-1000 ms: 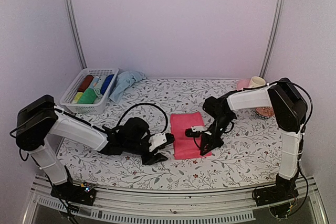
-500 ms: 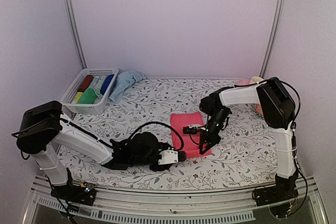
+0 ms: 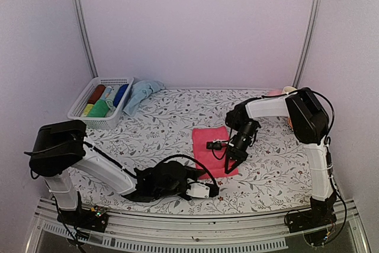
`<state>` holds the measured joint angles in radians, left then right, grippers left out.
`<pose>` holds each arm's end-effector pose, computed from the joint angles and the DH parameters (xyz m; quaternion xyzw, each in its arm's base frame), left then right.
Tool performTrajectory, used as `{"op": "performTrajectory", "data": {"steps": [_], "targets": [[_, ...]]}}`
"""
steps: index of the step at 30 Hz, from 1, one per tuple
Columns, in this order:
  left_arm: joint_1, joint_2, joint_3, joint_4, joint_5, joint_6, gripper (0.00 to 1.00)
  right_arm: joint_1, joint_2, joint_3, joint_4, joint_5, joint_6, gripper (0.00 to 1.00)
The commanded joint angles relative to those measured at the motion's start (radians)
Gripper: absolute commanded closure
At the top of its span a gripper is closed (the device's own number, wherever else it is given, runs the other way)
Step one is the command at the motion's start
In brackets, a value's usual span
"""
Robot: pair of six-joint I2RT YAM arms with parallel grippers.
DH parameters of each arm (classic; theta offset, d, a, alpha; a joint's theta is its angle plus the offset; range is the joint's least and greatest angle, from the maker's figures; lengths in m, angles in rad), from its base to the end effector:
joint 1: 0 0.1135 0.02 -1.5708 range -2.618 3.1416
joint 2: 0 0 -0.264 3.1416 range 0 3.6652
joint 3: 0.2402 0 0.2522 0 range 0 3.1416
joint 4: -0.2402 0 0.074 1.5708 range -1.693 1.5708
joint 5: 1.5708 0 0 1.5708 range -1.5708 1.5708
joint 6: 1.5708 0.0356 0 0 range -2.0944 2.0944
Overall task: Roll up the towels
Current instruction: Roll the towel at the center of the board.
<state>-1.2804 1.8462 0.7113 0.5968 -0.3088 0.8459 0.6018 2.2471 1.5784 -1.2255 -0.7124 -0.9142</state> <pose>0.1084 -0.3248 0.1155 0.7140 0.4841 0.0254 0.5052 0.3022 0.2358 0.1189 0.5951 -0.7104 -0.3634 0.0955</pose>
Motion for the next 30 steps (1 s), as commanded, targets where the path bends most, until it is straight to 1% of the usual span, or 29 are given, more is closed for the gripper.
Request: {"op": "performTrajectory", "data": {"steps": [1,2,5,9,12,22,27,29,30], "targets": [[-0.038,-0.012,-0.030,0.151,-0.014,0.054,0.51,-0.011,0.052,-0.003,0.069,0.089,0.015,0.97],[-0.040,-0.015,-0.032,0.151,0.001,0.056,0.51,-0.011,0.054,-0.003,0.070,0.090,0.017,0.97],[-0.033,-0.001,0.011,0.042,0.047,0.026,0.53,-0.011,0.055,-0.006,0.076,0.092,0.020,0.97],[-0.011,0.038,0.050,-0.014,0.044,-0.004,0.54,-0.011,0.054,-0.008,0.081,0.091,0.023,0.97],[0.013,0.059,0.059,-0.017,0.026,-0.022,0.55,-0.011,0.054,-0.011,0.083,0.090,0.023,0.97],[0.037,0.069,0.035,-0.009,0.082,-0.031,0.56,-0.011,0.059,-0.012,0.089,0.097,0.025,0.97],[0.058,0.101,0.065,-0.058,0.072,-0.060,0.57,-0.011,0.056,-0.013,0.089,0.095,0.025,0.97],[0.064,0.111,0.078,-0.075,0.051,-0.071,0.57,-0.011,0.055,-0.014,0.089,0.095,0.024,0.97],[0.067,0.140,0.083,-0.079,0.033,-0.073,0.57,-0.011,0.057,-0.014,0.089,0.094,0.023,0.97]]}}
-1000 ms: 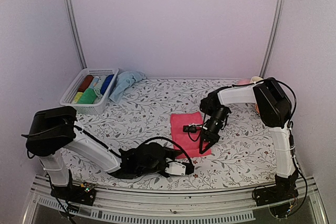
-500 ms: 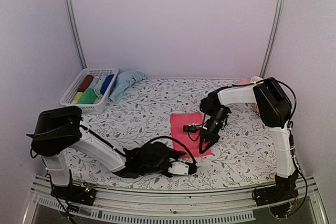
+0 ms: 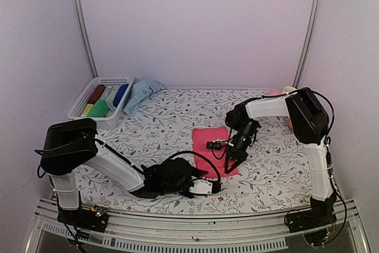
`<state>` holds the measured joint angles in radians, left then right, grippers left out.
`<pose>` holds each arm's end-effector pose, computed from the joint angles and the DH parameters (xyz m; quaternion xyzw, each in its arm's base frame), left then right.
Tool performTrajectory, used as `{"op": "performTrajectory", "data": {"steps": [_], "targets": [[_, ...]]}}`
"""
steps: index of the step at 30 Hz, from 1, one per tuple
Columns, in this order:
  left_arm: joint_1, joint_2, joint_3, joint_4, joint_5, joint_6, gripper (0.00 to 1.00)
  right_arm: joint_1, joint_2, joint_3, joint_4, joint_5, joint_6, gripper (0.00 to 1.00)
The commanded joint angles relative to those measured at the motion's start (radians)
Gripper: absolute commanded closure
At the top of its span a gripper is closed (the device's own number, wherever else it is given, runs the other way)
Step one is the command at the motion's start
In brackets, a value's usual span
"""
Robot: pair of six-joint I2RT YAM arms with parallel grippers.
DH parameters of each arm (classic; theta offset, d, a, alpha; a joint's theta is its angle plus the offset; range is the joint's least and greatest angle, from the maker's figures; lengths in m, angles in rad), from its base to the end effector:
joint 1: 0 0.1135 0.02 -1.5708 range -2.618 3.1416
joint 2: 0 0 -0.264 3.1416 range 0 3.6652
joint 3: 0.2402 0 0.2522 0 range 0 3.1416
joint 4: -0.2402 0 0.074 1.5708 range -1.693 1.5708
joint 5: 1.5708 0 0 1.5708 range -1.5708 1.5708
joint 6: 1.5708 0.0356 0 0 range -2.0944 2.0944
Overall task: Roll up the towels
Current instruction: Roll the towel at the center of the board.
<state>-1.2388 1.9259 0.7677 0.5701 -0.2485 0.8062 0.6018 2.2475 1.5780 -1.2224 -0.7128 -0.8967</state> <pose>0.1241 -0.3330 0.1005 0.7162 0.5059 0.0062 0.4807 0.3024 0.2359 0.1186 0.5892 -0.7154 -0.3627 0.0976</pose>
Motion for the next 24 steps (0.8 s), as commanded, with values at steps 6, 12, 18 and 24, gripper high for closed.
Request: {"op": "performTrajectory", "data": {"steps": [6,12,18,24], "targets": [[0.033,0.116,0.050,-0.078,-0.085,-0.042,0.56,-0.012,0.058,-0.011,0.081,0.091,0.000,0.97],[0.032,0.131,0.072,-0.133,-0.079,-0.053,0.66,-0.011,0.058,-0.006,0.080,0.093,-0.005,0.97],[0.032,0.129,0.099,-0.204,-0.023,-0.076,0.91,-0.011,0.048,0.000,0.081,0.093,-0.003,0.97],[0.048,0.081,0.127,-0.302,0.109,-0.160,1.00,-0.020,-0.059,-0.021,0.112,0.101,-0.018,0.82]]}}
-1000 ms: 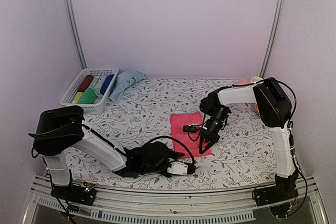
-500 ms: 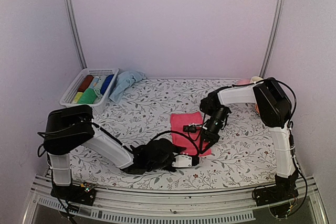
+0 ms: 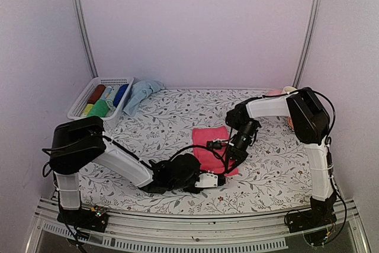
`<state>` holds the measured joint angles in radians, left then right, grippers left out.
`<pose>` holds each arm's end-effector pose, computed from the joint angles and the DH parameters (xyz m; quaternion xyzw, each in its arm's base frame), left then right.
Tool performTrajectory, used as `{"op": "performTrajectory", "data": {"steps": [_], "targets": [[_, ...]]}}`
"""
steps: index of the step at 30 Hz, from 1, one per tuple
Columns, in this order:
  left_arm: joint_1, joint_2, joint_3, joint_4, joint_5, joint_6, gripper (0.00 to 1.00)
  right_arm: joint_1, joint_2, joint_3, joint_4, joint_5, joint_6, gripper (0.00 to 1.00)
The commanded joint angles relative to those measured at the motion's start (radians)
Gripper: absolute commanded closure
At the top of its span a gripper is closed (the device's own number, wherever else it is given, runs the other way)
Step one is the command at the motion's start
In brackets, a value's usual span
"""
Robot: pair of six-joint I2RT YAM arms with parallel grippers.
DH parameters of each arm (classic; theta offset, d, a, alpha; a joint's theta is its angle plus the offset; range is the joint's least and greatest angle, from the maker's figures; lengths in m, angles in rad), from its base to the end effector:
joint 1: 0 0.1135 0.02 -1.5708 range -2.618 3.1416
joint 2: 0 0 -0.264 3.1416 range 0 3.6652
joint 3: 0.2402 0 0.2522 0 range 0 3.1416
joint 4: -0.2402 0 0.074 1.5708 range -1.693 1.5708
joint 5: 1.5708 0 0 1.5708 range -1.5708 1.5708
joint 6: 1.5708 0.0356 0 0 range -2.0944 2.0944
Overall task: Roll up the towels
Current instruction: Roll the towel at the center of the board.
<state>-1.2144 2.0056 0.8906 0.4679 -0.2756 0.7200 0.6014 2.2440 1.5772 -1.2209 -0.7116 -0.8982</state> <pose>0.1414 -0.3521 0.0941 0.6953 0.5537 0.0112 0.4581 0.3024 0.2357 0.1196 0.5906 -0.7149 -0.3621 0.0954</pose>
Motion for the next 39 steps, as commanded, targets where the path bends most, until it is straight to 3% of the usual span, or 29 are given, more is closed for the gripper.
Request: {"op": "performTrajectory", "data": {"steps": [1,4,9,24,32,39], "targets": [[0.029,-0.006,0.008,-0.215,0.161,-0.090,1.00,-0.021,-0.087,-0.034,0.120,0.100,-0.026,0.76],[0.053,-0.016,0.030,-0.273,0.226,-0.141,1.00,-0.022,-0.194,-0.104,0.187,0.128,-0.055,0.62],[0.100,-0.028,0.068,-0.370,0.354,-0.229,1.00,-0.025,-0.394,-0.275,0.377,0.212,-0.101,0.48],[0.215,0.060,0.231,-0.585,0.628,-0.385,1.00,-0.019,-0.879,-0.858,1.090,0.233,-0.214,0.37],[0.259,0.108,0.281,-0.628,0.750,-0.437,1.00,0.092,-0.944,-1.004,1.205,0.267,-0.352,0.33],[0.285,0.149,0.324,-0.670,0.814,-0.456,1.00,0.180,-0.840,-1.018,1.356,0.421,-0.292,0.34]]}}
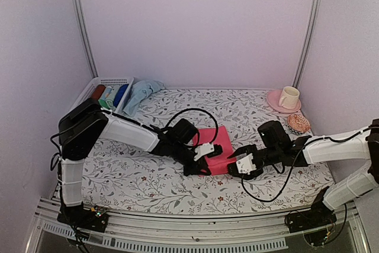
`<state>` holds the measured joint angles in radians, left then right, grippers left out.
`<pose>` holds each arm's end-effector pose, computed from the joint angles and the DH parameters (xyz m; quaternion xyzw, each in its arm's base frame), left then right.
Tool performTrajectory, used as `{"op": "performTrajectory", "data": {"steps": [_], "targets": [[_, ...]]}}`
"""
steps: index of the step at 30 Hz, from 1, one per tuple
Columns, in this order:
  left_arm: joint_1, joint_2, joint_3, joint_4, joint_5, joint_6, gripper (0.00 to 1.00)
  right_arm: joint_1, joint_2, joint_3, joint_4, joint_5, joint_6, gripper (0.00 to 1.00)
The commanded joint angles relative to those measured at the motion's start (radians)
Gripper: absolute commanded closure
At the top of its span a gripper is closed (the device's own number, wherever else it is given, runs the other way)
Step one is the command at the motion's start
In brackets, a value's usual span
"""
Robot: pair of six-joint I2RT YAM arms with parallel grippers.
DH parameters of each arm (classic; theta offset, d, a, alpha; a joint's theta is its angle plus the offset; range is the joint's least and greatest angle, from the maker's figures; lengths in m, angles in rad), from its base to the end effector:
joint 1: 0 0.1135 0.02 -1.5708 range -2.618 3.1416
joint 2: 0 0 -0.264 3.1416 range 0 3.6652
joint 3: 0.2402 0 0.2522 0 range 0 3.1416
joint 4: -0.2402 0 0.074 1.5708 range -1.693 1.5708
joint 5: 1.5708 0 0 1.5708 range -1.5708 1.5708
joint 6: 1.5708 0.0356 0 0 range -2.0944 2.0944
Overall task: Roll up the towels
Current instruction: Roll the towel at the center of the board.
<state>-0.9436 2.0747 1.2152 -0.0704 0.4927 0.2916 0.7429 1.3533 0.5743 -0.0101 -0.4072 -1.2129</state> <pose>0.2304 -0.3466 0.1138 0.5956 0.7059 -0.3171 0.2153 0.1780 0.1826 0.1662 -0.7940 0.4421 0.0949 0.4064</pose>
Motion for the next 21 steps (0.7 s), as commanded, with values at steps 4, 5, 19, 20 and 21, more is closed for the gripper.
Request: {"op": "performTrajectory", "data": {"steps": [4,5,19,20,21], "targets": [[0.024,0.094,0.008,-0.138,0.067,-0.030,1.00,0.080,0.124,-0.007,0.218,0.204,0.052,0.38],[0.028,0.096,0.009,-0.140,0.073,-0.033,1.00,0.089,0.139,-0.004,0.221,0.212,0.056,0.41],[0.055,0.110,0.012,-0.153,0.117,-0.040,0.99,0.138,0.269,0.034,0.238,0.334,0.081,0.70],[0.055,0.107,0.011,-0.153,0.117,-0.041,0.95,0.138,0.273,0.036,0.235,0.342,0.082,0.74],[0.055,0.103,0.008,-0.152,0.112,-0.041,0.89,0.138,0.278,0.041,0.231,0.347,0.083,0.78]]}}
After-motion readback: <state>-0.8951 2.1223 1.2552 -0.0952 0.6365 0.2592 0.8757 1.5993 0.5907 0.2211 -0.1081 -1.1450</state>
